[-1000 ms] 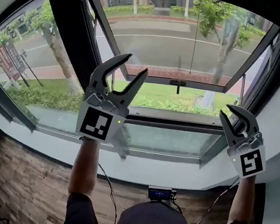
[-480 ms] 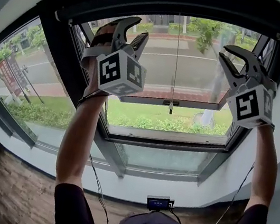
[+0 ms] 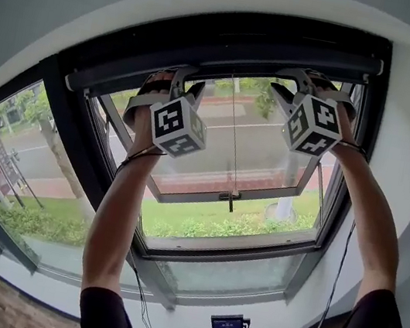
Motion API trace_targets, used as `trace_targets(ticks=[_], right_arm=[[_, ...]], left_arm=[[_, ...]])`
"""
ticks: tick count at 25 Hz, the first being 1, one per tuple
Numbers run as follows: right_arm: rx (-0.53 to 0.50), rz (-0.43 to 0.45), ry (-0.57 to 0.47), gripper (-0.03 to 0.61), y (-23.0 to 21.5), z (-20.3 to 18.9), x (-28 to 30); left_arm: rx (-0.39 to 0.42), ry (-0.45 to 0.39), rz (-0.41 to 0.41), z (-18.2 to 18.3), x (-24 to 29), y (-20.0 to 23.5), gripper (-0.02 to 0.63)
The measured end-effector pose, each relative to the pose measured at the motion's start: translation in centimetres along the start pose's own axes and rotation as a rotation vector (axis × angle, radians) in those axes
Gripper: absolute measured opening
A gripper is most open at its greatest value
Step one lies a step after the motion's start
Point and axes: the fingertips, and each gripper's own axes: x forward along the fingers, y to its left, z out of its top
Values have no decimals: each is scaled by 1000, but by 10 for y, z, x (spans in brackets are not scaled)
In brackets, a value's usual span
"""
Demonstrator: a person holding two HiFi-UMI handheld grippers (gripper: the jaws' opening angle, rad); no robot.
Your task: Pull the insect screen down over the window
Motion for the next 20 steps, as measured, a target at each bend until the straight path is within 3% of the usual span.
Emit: trace_targets(ticks=[14,18,20], right_arm=[[-7,61,25,61,-4,-2,35],[-92,79,55,58,2,-5,39],[-122,80,75,28,0,-9,39]], left_arm=[[54,42,-29,-2,16,-6,67],[58,32,-20,10,17,-5,60],[59,44,-24,10,21,-4,54]])
